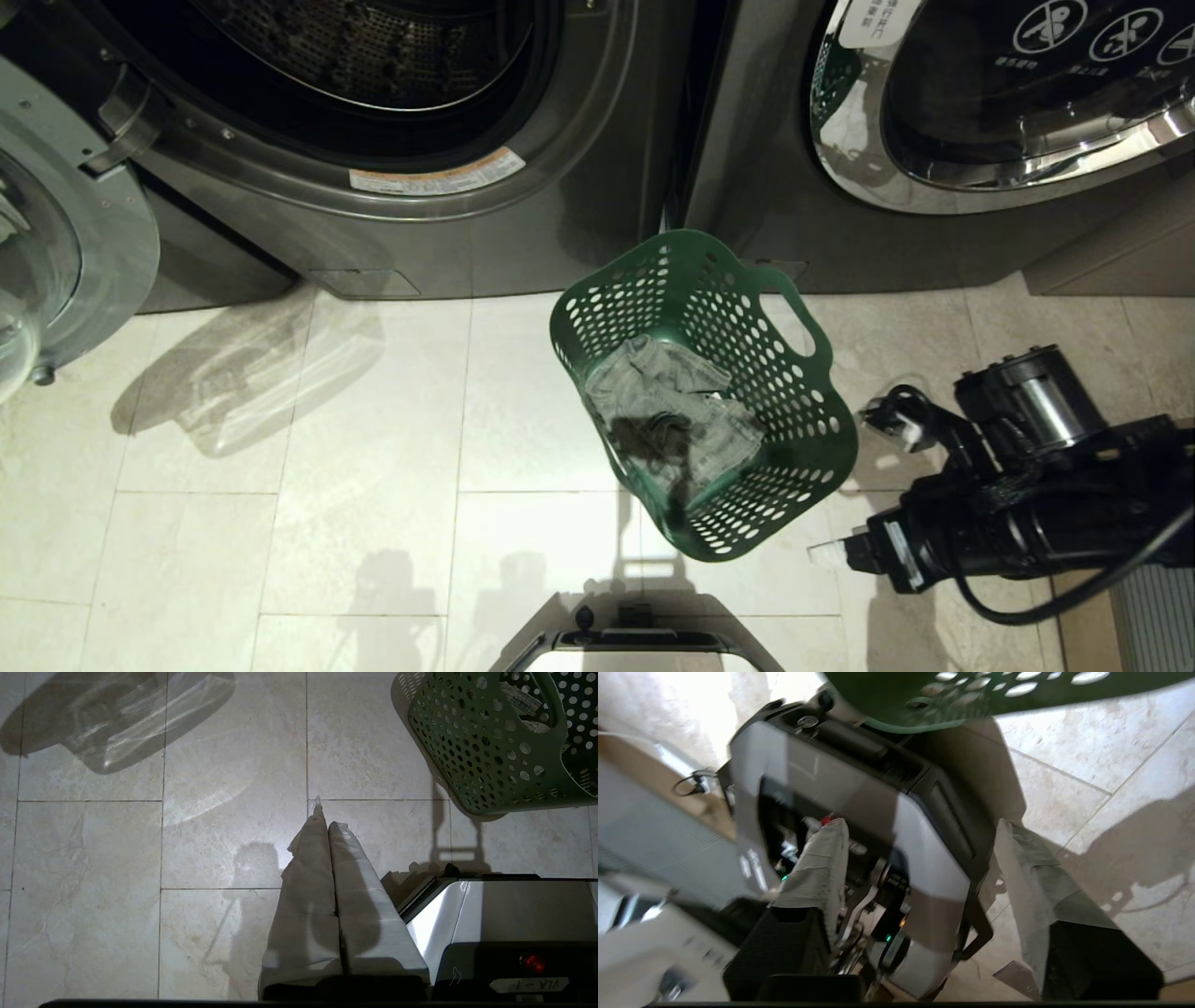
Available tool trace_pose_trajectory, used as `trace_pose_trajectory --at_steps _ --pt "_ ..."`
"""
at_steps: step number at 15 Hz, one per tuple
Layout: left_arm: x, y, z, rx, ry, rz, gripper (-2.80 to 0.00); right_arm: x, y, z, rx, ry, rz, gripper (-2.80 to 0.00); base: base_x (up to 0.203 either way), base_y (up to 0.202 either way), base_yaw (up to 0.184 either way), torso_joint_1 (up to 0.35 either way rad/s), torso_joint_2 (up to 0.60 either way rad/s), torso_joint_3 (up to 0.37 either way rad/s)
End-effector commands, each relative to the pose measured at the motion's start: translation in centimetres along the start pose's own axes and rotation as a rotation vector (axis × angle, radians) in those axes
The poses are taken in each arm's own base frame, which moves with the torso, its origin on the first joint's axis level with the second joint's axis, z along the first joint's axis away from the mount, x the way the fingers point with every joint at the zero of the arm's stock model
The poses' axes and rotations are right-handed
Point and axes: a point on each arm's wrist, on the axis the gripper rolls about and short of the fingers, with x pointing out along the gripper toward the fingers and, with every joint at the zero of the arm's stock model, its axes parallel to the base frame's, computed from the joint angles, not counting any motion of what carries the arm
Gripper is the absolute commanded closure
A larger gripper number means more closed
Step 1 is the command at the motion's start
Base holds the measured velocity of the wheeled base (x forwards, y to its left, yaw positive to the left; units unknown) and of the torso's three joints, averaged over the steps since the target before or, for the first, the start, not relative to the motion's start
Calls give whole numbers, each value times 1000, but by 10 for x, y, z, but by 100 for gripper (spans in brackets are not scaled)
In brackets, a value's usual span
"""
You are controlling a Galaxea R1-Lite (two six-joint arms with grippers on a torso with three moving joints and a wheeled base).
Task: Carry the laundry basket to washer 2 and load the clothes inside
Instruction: Place the clothes into the washing machine
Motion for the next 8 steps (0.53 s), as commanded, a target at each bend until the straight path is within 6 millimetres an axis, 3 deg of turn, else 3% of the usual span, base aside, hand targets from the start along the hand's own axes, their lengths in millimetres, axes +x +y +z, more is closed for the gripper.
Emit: trace_pose_trajectory --at_steps 1,4,5,8 --pt "0 0 0 0 0 0 0 55 -13 1 10 41 -24 -280 0 0 0 0 0 0" --pt "0 0 0 0 0 0 0 119 -35 15 -31 -143 -101 -280 0 0 0 0 0 0" --pt "0 0 0 0 0 0 0 127 -40 27 -50 -206 -121 -280 0 0 0 0 0 0" --pt "0 0 0 0 0 0 0 127 -42 57 -65 -254 -136 -280 0 0 0 0 0 0"
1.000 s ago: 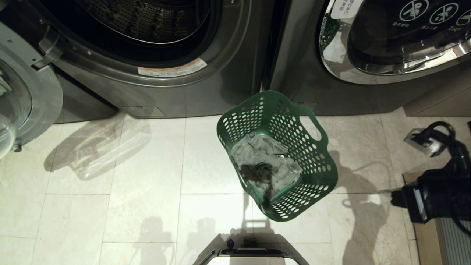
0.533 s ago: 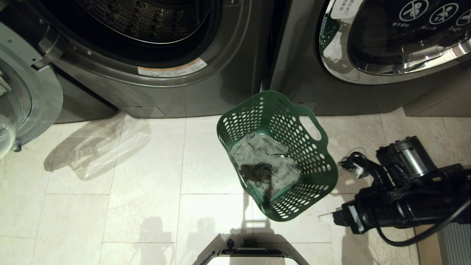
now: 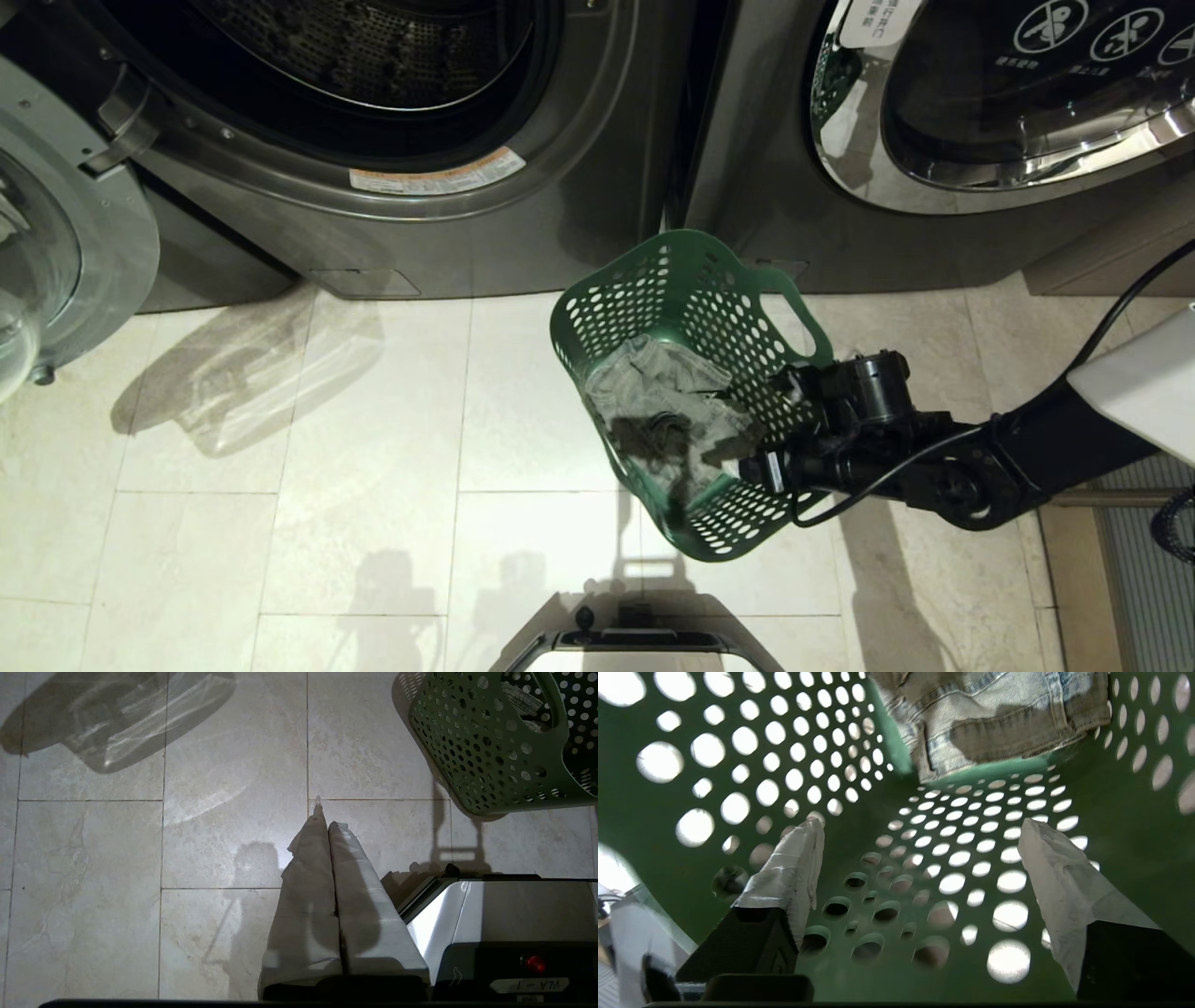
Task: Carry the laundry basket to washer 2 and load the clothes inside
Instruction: Place the clothes into the washing machine
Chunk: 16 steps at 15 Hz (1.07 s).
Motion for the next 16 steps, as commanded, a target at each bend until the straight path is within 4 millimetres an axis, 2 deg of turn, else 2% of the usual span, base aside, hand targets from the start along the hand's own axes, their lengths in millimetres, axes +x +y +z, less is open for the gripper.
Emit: trace_pose_trajectory --at_steps 1,6,9,13,15,16 --pt "0 0 0 0 0 0 0 12 -2 6 0 4 0 -280 0 0 0 0 0 0" --pt "0 0 0 0 0 0 0 59 2 15 -17 -11 17 -280 0 0 0 0 0 0" --pt "0 0 0 0 0 0 0 89 6 6 -27 27 -20 -280 0 0 0 0 0 0" --pt "0 0 0 0 0 0 0 102 4 -8 9 95 -32 -280 0 0 0 0 0 0" --pt "0 0 0 0 0 0 0 101 -7 3 24 68 -67 -280 0 0 0 0 0 0" --pt "0 0 0 0 0 0 0 98 -22 9 48 56 -107 -280 0 0 0 0 0 0"
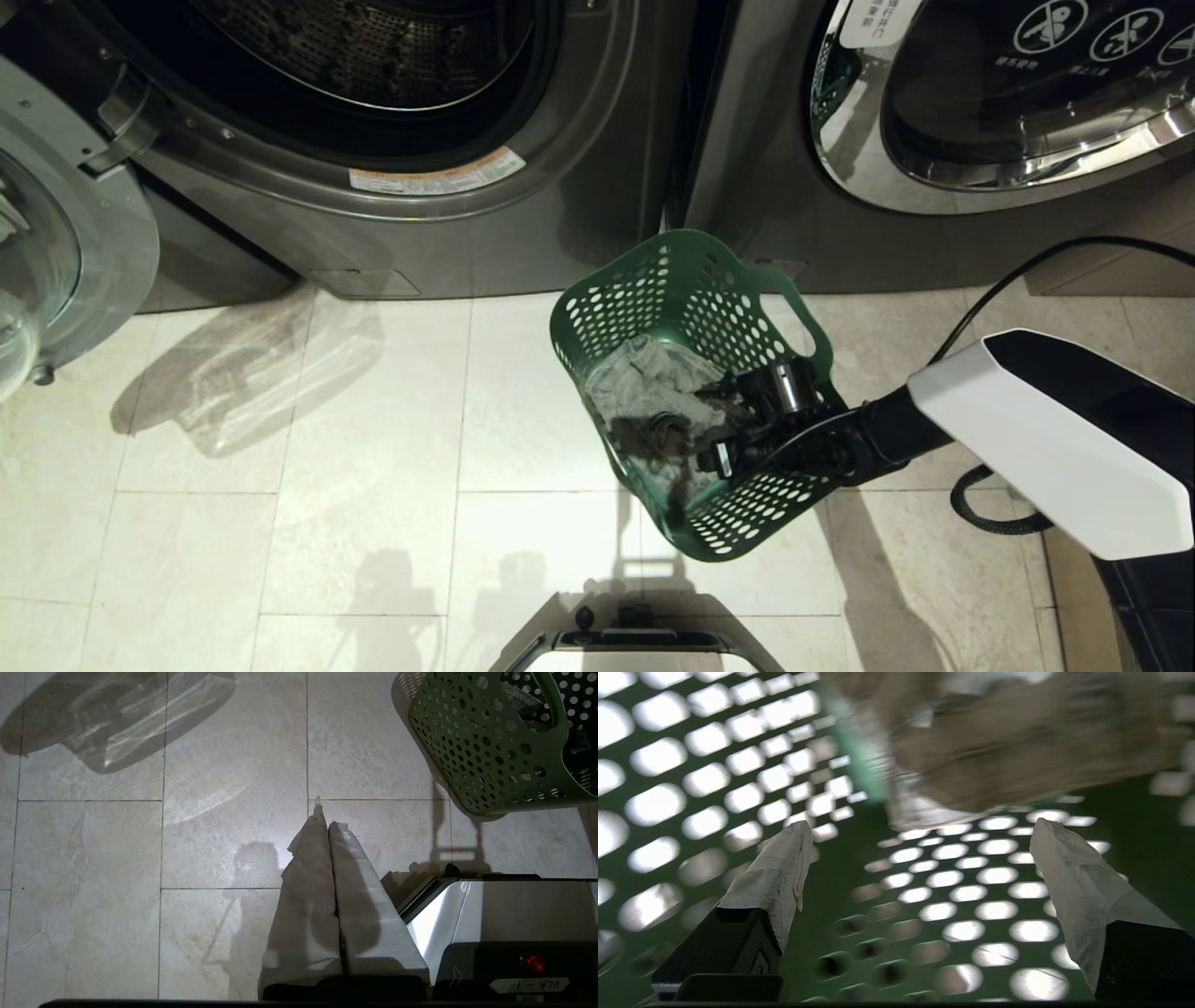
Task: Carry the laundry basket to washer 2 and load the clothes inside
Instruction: Place the clothes into the washing machine
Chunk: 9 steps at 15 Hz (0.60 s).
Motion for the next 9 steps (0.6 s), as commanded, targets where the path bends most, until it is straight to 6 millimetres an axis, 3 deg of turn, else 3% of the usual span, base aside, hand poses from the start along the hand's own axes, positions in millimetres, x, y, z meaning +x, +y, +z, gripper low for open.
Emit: trace_pose_trajectory --at_steps 1,3,7,9 --pt "0 0 0 0 0 0 0 -1 -21 9 35 -22 -39 -280 0 0 0 0 0 0" --pt "0 0 0 0 0 0 0 3 -47 11 83 5 -81 -280 0 0 0 0 0 0" --pt "0 0 0 0 0 0 0 16 -50 0 68 39 -80 -280 0 0 0 0 0 0" --pt "0 0 0 0 0 0 0 16 -63 -2 56 44 -99 -280 0 0 0 0 0 0"
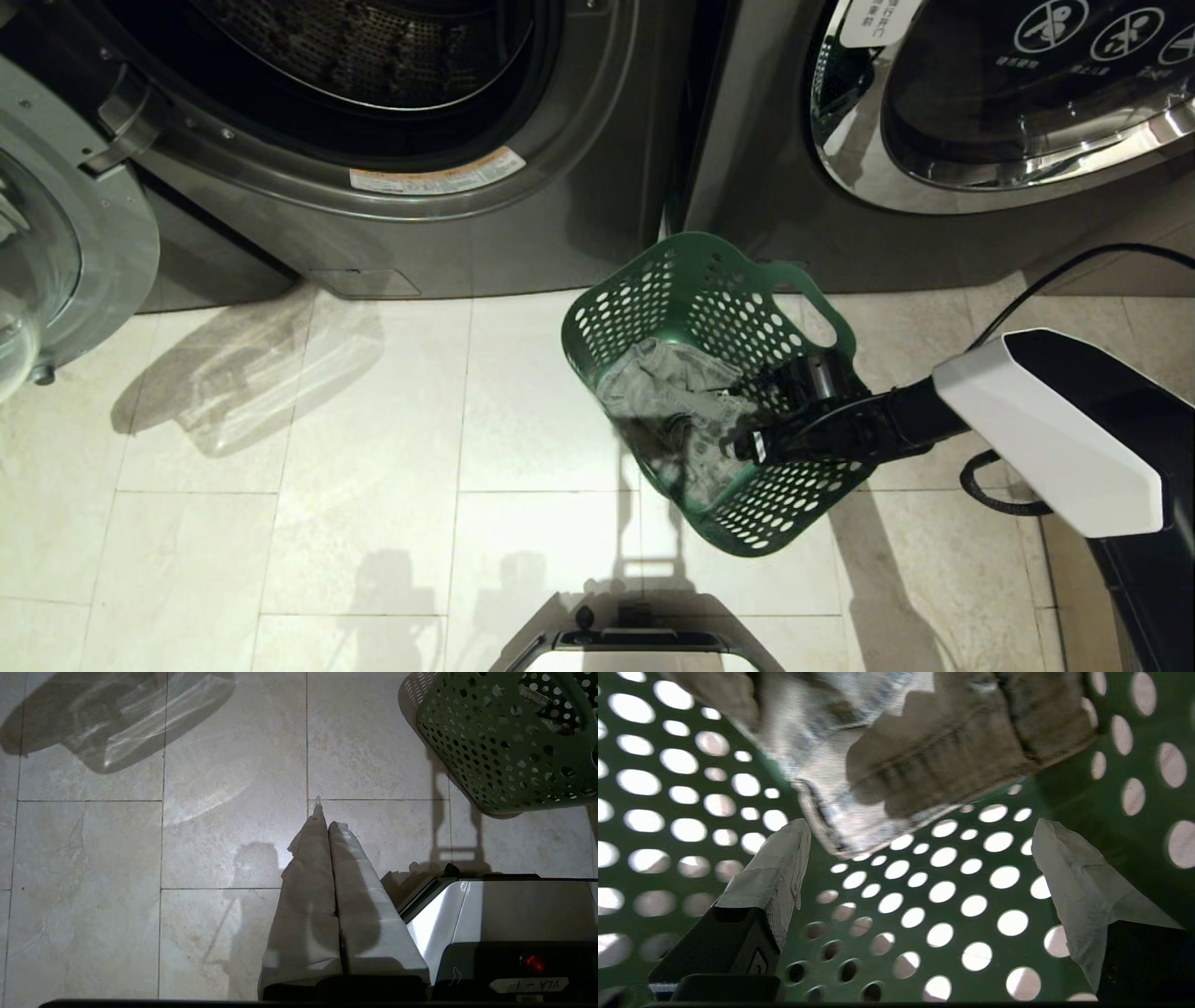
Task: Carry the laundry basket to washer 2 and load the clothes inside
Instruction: Place the clothes into the washing machine
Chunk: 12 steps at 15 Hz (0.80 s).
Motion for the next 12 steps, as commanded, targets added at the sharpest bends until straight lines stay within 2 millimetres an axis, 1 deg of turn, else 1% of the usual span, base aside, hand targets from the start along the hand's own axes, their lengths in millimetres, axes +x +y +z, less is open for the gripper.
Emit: trace_pose_trajectory --at_steps 1,2,6,12 --pt "0 0 0 0 0 0 0 2 -10 -3 7 10 -15 -280 0 0 0 0 0 0" --pt "0 0 0 0 0 0 0 5 -15 -7 13 20 -17 -280 0 0 0 0 0 0" --pt "0 0 0 0 0 0 0 22 -20 -19 39 48 -17 -280 0 0 0 0 0 0" --pt "0 0 0 0 0 0 0 38 -21 -33 31 80 -16 -280 0 0 0 0 0 0"
